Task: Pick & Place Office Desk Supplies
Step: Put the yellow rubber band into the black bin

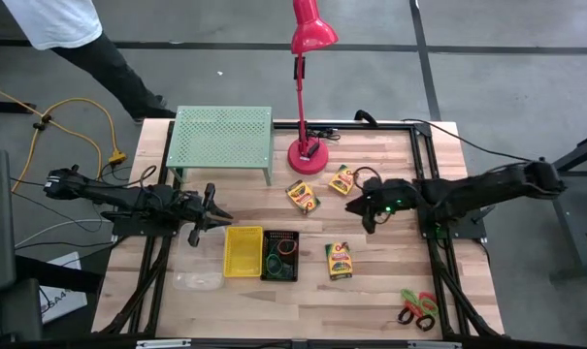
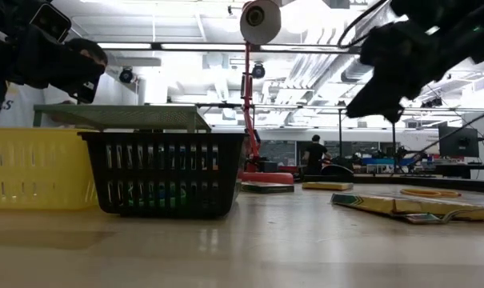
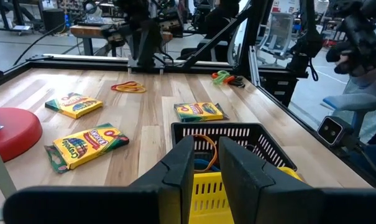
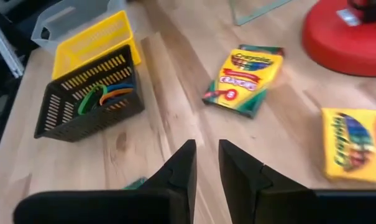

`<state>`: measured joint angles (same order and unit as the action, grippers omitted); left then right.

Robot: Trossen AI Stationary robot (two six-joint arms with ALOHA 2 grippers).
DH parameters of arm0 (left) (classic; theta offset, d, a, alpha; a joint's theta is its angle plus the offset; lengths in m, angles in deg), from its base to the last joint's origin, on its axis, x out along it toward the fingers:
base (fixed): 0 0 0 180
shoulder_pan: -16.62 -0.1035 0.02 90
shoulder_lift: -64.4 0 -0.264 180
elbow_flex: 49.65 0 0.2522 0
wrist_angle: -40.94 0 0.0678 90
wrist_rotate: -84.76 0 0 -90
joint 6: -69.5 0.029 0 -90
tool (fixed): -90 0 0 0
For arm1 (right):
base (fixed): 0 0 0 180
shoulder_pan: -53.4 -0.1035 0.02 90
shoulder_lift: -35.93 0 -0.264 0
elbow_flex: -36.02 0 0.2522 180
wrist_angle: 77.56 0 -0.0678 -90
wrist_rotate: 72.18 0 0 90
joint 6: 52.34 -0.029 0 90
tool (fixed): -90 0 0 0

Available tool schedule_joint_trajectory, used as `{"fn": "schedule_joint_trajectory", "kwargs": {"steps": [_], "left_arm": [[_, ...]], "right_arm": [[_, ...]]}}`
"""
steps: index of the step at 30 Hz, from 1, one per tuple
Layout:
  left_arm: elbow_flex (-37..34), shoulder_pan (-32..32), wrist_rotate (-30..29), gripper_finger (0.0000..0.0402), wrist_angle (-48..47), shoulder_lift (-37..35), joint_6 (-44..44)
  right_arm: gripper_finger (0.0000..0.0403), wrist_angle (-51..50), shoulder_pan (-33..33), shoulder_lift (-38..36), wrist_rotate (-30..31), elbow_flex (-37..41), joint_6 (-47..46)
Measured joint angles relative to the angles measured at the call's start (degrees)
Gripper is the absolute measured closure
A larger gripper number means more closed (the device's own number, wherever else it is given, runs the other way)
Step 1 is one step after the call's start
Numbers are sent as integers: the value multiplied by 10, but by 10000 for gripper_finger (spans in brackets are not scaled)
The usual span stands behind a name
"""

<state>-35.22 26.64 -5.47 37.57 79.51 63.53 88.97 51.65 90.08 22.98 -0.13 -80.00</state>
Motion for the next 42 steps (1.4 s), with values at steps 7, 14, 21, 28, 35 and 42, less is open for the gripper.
{"fn": "schedule_joint_trajectory", "kwargs": {"steps": [7, 14, 21, 28, 35, 42], "left_arm": [[0, 0, 0, 330, 0, 0, 0], [0, 0, 0, 330, 0, 0, 0], [0, 0, 0, 330, 0, 0, 0], [0, 0, 0, 330, 0, 0, 0], [0, 0, 0, 330, 0, 0, 0], [0, 0, 0, 330, 0, 0, 0]], "right_arm": [[348, -141, -54, -72, 110, 0, -86], [348, -205, -71, -57, 143, -1, -174], [348, -339, -49, 4, 98, -100, -190], [348, -485, -26, 115, 76, -163, -270], [348, -484, -4, 198, 66, -165, -295], [348, -465, 1, 243, 75, -165, -298]]}}
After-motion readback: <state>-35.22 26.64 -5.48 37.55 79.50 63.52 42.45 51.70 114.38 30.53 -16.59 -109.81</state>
